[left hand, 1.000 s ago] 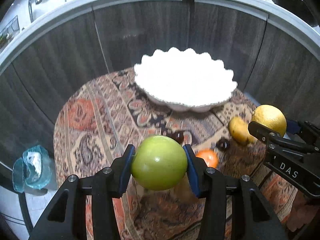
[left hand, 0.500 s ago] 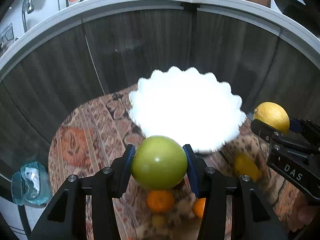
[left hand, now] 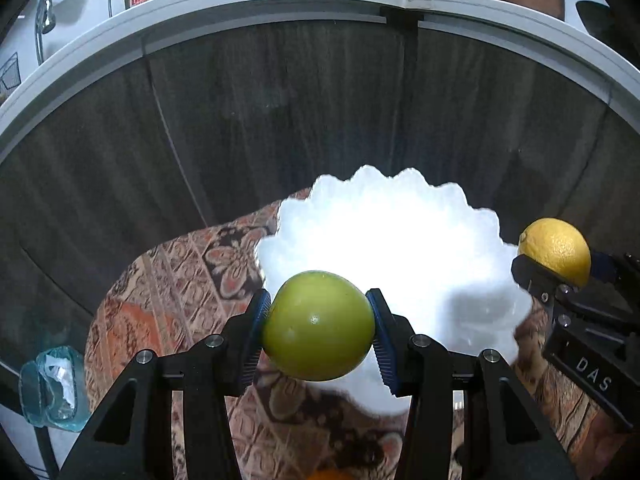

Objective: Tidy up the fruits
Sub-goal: 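Carry the apple and lemon over the white bowl and open both grippers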

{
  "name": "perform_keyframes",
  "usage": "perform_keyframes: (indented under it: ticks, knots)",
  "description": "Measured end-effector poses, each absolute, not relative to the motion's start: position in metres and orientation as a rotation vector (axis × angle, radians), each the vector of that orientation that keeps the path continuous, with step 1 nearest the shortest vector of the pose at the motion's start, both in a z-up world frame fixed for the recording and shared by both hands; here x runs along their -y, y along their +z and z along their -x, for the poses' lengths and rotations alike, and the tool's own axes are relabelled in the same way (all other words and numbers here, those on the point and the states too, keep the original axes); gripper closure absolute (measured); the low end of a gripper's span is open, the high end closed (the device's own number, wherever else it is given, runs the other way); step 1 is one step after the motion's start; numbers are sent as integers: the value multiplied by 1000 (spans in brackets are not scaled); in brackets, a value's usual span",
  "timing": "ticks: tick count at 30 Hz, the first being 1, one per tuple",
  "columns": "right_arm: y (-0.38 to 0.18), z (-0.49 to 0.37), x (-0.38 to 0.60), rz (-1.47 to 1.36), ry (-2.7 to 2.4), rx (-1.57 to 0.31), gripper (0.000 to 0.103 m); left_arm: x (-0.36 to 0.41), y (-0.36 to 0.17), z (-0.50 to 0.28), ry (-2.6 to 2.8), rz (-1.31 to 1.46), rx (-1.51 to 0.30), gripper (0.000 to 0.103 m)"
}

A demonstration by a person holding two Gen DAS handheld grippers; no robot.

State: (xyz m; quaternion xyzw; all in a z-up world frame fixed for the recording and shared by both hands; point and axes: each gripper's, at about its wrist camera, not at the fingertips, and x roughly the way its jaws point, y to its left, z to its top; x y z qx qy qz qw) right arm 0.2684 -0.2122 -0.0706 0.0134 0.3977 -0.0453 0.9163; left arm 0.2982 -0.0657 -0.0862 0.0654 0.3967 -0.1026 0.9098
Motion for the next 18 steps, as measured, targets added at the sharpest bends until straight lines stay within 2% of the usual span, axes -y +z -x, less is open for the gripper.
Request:
perform_keyframes:
  ticks: [18]
  knots:
    - [-109,-336,227,-74,-114,-901,43,80,-124,-358,-215,-152,-845,55]
